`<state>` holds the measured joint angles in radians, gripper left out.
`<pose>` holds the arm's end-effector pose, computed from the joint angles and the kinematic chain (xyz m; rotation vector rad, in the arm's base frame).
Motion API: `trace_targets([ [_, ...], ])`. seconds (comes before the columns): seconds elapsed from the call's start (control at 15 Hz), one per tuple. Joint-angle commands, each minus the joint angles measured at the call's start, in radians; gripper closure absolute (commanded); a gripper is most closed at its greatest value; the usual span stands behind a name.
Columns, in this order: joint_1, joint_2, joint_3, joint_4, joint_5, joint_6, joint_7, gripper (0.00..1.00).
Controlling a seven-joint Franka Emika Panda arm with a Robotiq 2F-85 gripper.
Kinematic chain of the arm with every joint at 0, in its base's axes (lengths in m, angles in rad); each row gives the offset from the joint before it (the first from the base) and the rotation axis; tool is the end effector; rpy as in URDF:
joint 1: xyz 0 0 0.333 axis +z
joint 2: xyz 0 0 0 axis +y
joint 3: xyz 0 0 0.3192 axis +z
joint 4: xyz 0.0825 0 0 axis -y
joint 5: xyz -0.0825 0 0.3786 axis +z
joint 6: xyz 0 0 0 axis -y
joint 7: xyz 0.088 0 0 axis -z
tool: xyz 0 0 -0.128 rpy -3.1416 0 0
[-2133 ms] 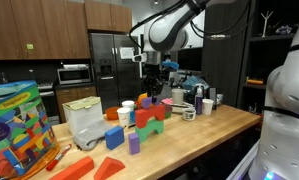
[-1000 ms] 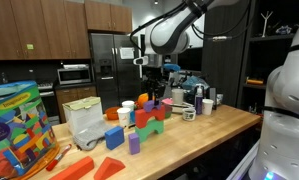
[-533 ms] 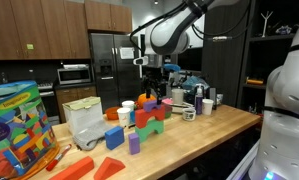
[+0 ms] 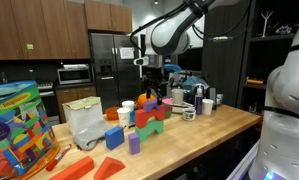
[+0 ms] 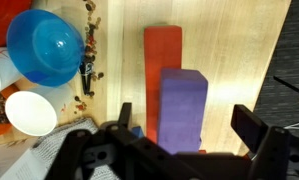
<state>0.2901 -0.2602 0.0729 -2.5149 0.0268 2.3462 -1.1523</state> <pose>0.4136 0.1575 0.3677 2.2762 2.1117 0.1312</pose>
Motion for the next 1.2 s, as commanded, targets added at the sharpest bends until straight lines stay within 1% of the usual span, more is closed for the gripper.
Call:
trace_targets([
  [0.0, -0.008, -0.035, 0.003, -0.030, 0.017, 0.015, -0.024, 0.00],
  [0.2, -0.006, -0.033, 0.002, -0.034, 0.019, 0.018, -0.025, 0.00],
  [0.27, -0.006, -0.032, 0.002, -0.036, 0.019, 0.018, -0.025, 0.06],
  [0.33, -0.006, -0.031, 0.002, -0.037, 0.019, 0.018, -0.025, 0.25],
  [0.53, -0.005, -0.030, 0.003, -0.044, 0.019, 0.022, -0.026, 0.46],
  [0.6, -0.005, -0.030, 0.003, -0.047, 0.019, 0.023, -0.026, 0.55],
  [0.8, -0.006, -0.032, 0.002, -0.055, 0.018, 0.027, -0.026, 0.78],
  [0.87, -0.006, -0.033, 0.002, -0.056, 0.018, 0.028, -0.025, 0.83],
  [0.93, -0.005, -0.036, 0.002, -0.060, 0.018, 0.033, -0.025, 0.83],
  [1.0, 0.005, -0.091, 0.032, -0.074, -0.006, 0.033, 0.019, 0.83],
  [1.13, 0.011, -0.106, 0.043, -0.077, -0.006, 0.040, 0.024, 0.84],
])
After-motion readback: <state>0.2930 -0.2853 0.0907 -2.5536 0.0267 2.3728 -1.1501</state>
